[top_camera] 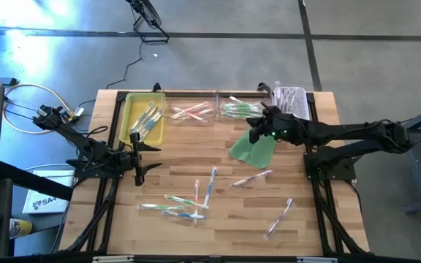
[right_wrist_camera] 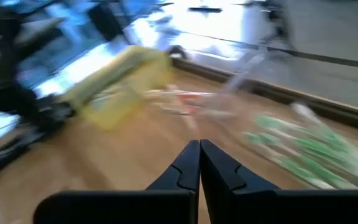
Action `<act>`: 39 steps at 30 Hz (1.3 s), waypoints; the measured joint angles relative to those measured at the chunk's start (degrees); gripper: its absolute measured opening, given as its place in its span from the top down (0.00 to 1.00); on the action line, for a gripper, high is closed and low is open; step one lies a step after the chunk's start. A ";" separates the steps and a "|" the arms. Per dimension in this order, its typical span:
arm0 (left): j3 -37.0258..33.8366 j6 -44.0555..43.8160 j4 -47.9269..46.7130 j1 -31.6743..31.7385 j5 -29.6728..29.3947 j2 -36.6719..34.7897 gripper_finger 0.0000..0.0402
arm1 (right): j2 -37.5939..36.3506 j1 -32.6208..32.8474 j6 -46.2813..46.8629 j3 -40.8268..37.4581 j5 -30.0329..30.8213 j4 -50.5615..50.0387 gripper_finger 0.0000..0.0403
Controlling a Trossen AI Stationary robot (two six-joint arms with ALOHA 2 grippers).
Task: Pick & Place Toothbrushes
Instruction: Put the purple toothbrush into the white bin
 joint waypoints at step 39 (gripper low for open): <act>0.00 0.01 -0.02 0.00 0.09 0.00 0.45 | 0.02 8.12 -7.69 0.00 -12.38 6.21 0.99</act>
